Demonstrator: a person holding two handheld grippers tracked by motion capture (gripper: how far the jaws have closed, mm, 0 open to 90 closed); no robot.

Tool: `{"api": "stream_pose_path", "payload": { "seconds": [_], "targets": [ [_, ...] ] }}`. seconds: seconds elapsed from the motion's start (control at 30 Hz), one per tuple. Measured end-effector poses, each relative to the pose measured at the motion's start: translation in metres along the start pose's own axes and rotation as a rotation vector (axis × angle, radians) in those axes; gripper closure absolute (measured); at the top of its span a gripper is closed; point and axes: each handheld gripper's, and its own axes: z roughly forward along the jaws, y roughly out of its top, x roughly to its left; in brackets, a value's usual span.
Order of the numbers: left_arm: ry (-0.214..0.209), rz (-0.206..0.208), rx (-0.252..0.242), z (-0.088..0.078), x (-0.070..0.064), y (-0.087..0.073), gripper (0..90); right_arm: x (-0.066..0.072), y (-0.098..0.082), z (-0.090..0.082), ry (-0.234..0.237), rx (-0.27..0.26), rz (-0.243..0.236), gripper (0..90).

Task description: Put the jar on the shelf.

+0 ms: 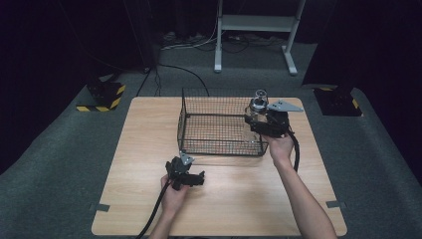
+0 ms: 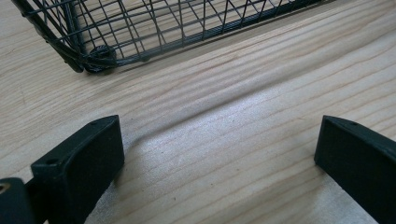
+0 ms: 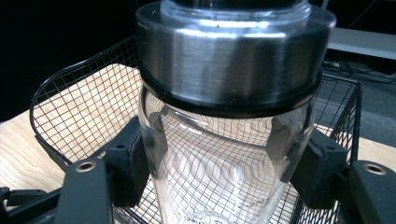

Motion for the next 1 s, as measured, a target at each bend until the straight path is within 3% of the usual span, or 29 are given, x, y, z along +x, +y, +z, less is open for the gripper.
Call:
{"api": "stream_pose_path", "payload": {
  "seconds": [0.43,1.0],
  "targets": [
    [0.0,0.0,0.0,0.0,0.0,0.0,1.5,-0.005,0.001,0.007,-0.018,-0.008,0.021,31.3],
    [0.0,0.001,0.001,0.0,0.0,0.0,1.5,-0.005,0.003,0.022,-0.052,0.039,-0.004,31.3]
  ]
}}
